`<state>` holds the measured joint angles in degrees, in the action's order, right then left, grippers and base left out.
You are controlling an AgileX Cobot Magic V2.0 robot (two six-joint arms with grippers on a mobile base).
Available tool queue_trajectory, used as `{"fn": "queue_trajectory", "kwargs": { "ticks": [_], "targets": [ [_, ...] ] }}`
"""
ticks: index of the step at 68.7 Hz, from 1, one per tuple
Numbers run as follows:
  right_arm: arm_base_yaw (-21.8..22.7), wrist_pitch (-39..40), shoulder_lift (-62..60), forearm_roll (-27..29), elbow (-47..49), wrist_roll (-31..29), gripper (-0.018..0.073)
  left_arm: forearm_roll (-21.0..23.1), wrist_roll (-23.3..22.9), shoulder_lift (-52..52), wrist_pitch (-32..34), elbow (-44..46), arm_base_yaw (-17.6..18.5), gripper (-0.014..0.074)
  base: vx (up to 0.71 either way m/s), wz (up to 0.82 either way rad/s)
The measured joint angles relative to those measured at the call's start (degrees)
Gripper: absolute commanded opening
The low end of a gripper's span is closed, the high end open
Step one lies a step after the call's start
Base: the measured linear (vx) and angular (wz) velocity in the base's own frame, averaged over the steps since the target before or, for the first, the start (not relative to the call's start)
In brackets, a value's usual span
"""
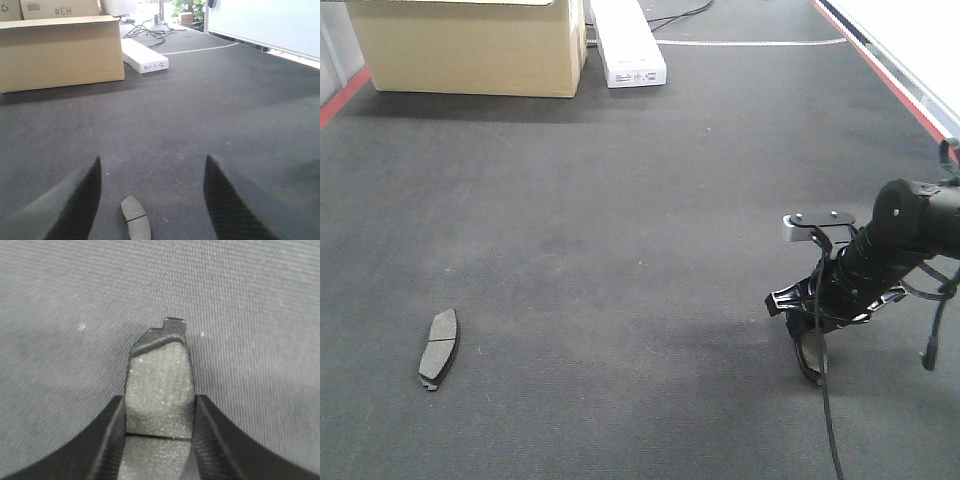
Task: Move and align brake pads A on conveyor
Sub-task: 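Lower the right gripper with its brake pad onto the belt, then open the right gripper to release the pad and raise it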
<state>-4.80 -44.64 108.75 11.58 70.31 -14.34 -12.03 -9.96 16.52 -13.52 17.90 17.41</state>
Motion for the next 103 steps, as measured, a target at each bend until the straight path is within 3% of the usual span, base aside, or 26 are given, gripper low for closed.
{"fn": "queue_trajectory", "kwargs": {
  "ticks": [20, 25, 52, 103],
  "targets": [
    [0.0, -1.15, 1.29, -0.59, 2.14, 0.76, 0.0413, 0.0, 0.0, 0.0, 0.0, 0.0, 0.0, 0.0439, 0.0, 0.0],
    [0.0, -1.03, 1.15, -1.68, 2.51, 1.77, 0.0439, 0.0, 0.0, 0.0, 0.0, 0.0, 0.0, 0.0439, 0.0, 0.0],
    [-0.05, -4.63, -10.31, -15.61, 2.46, 12.47, 0.0432, 0.0, 0.0, 0.0, 0.0, 0.0, 0.0, 0.0439, 0.0, 0.0],
    [-0.05, 9.05, -63.99, -15.67, -31.1, 14.34, 0.0432, 0.0, 0.0, 0.0, 0.05, 0.0, 0.0, 0.0439, 0.0, 0.0]
  ]
}}
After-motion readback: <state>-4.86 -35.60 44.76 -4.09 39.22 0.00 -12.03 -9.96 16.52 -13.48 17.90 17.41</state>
